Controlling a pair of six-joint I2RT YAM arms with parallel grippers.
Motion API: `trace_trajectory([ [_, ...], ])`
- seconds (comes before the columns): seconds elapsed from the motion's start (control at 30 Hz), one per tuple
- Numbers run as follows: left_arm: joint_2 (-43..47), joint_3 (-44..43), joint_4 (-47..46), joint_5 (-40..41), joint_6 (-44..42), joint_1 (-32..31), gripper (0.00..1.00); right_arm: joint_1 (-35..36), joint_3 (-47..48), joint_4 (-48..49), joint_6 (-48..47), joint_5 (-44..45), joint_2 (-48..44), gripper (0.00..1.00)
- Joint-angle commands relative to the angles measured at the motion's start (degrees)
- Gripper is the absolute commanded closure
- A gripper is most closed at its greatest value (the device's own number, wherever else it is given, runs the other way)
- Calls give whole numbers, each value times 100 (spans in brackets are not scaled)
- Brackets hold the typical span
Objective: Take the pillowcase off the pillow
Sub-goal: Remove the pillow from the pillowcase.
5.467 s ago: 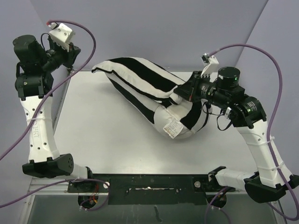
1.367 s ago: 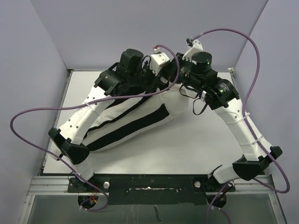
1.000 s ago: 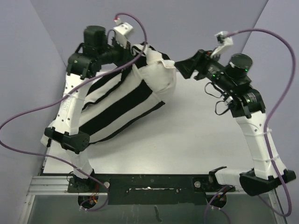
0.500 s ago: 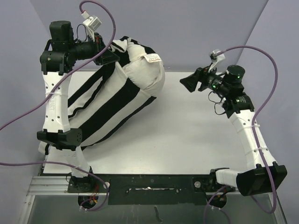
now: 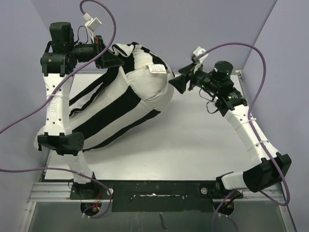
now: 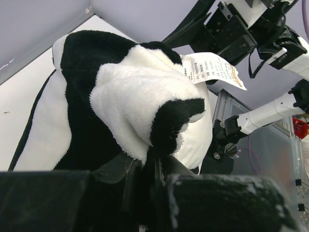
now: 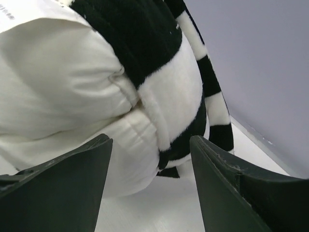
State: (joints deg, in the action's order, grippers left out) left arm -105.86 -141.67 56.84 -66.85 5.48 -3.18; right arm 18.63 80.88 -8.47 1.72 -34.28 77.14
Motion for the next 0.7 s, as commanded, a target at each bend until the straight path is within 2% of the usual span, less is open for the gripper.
trace_trajectory([
  [0.0, 608, -147, -891, -750, 129, 37, 100, 204, 507, 280, -513, 186, 221, 34],
  [0.13, 636, -134, -891, -829, 172, 37, 100, 589, 602, 186, -976, 684, 440, 36],
  [0.33, 637, -235, -904, -1036, 308, 49, 100, 961, 662, 739, -1344, 2098, 829, 53],
  [0.4, 665, -243, -905, -1069, 318, 69, 100, 1013, 680, 1074, -1296, 2090, 932, 67],
  [0.47, 696, -224, -942, -1051, 314, 123, 100, 1060, 805, 1241, -1159, 2029, 1033, 91],
  [0.5, 706, -215, -990, -1030, 320, 162, 100, 1065, 896, 1300, -1068, 2060, 1060, 99],
  [0.67, 623, -313, -1496, -774, 564, 386, 100, 1021, 1352, 1677, -1015, 2752, 980, 100],
])
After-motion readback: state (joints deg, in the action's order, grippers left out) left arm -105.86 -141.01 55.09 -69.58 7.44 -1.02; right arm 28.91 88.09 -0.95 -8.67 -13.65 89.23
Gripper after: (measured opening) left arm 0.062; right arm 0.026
